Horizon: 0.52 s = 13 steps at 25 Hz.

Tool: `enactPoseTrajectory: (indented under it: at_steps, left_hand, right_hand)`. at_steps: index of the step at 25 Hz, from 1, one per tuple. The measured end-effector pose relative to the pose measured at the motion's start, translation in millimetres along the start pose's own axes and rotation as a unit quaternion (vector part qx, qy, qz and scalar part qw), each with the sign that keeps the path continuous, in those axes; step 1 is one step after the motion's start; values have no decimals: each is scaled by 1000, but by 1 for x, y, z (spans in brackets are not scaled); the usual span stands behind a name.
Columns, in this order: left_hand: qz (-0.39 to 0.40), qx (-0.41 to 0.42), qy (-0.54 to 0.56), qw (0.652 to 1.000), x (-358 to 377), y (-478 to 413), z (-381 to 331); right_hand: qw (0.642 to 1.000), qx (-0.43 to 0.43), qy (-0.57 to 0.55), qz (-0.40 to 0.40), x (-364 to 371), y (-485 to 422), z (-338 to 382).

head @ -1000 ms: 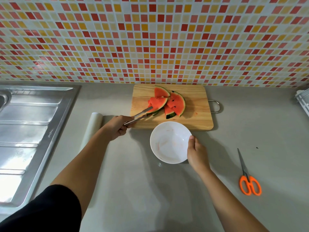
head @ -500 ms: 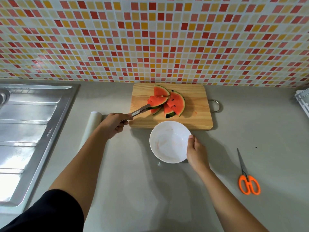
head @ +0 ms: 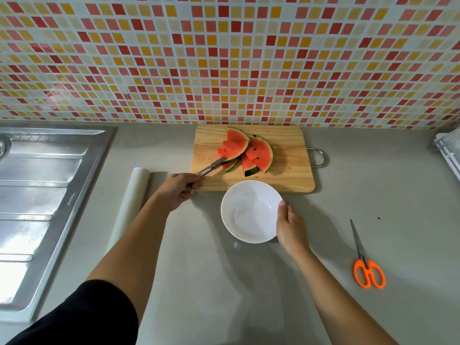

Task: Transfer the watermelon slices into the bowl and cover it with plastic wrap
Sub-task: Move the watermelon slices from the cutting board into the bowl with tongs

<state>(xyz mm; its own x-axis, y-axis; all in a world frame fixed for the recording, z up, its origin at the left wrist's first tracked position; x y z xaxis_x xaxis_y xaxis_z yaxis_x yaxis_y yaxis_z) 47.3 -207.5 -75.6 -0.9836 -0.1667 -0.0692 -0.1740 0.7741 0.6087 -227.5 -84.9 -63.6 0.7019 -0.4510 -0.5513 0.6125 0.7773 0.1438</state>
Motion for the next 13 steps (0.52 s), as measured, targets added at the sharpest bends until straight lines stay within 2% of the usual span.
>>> enactPoseTrajectory:
  at_steps: [6, 13]
  left_hand:
    - [13, 32, -11, 999, -17, 8, 2]
    - [111, 85, -62, 988, -43, 54, -4]
  right_hand:
    - [1000, 16, -14, -8, 1, 1, -5]
    - [996, 77, -30, -18, 3, 2, -15]
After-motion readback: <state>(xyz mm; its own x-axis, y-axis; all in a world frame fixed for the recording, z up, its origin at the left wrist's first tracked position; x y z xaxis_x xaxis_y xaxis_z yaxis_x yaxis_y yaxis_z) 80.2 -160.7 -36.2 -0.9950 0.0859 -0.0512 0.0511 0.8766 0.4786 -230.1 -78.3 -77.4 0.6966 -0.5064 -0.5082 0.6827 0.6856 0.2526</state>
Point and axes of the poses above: each hand's wrist, its own y-axis away from the middle knuckle, its own x-axis out of the palm, z = x × y, the point moved 7 cm from there along -y, towards the middle knuckle, and after that the axes turned 15 degrees about -z, right-handed, at the moved point
